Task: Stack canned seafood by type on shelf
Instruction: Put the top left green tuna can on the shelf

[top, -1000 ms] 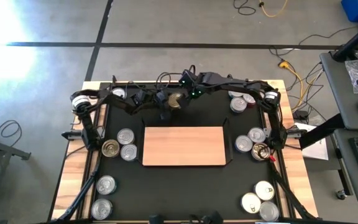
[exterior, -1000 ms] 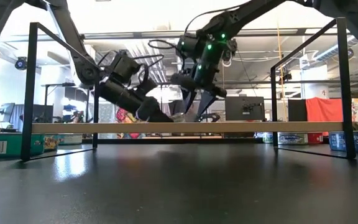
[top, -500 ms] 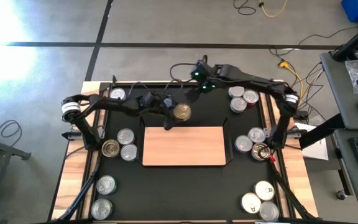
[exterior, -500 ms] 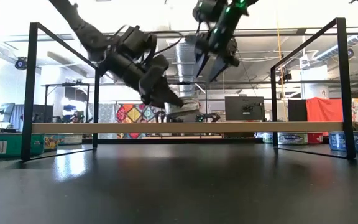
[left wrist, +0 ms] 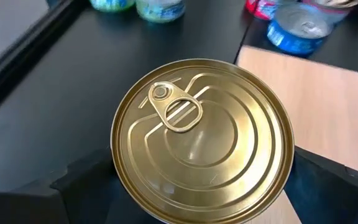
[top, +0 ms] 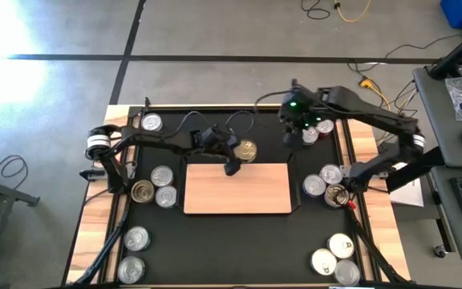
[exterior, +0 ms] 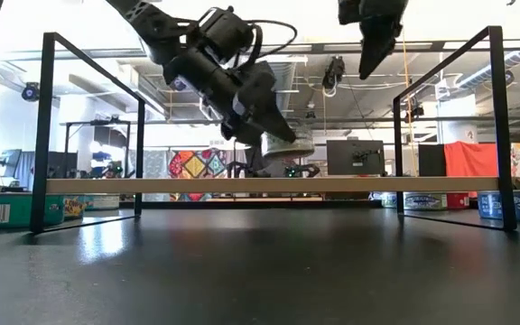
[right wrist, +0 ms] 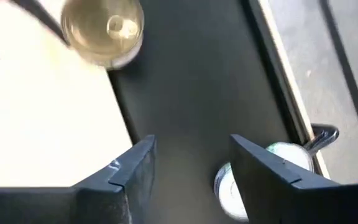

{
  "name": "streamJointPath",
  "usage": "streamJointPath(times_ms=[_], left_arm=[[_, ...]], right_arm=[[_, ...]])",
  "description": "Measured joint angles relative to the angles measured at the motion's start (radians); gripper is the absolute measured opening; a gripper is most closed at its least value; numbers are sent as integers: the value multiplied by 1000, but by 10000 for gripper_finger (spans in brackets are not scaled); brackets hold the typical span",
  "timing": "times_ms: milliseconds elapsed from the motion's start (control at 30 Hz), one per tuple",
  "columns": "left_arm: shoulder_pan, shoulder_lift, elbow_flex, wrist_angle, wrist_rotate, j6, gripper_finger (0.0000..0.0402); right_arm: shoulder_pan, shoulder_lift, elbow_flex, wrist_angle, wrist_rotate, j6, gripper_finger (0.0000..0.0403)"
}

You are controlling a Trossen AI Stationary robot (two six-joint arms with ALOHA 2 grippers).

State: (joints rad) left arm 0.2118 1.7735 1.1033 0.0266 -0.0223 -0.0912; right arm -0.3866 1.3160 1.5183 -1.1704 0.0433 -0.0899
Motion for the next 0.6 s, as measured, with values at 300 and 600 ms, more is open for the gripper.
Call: streamJointPath(times_ms=[300,600], left_arm=[[-84,90,106,19,-10,35,374],[-78,192,218,-65,36,96,391]], right_arm=[[21,-120,-332,489,-241,124,144],[90,-18,-411,489,-249,92,104]])
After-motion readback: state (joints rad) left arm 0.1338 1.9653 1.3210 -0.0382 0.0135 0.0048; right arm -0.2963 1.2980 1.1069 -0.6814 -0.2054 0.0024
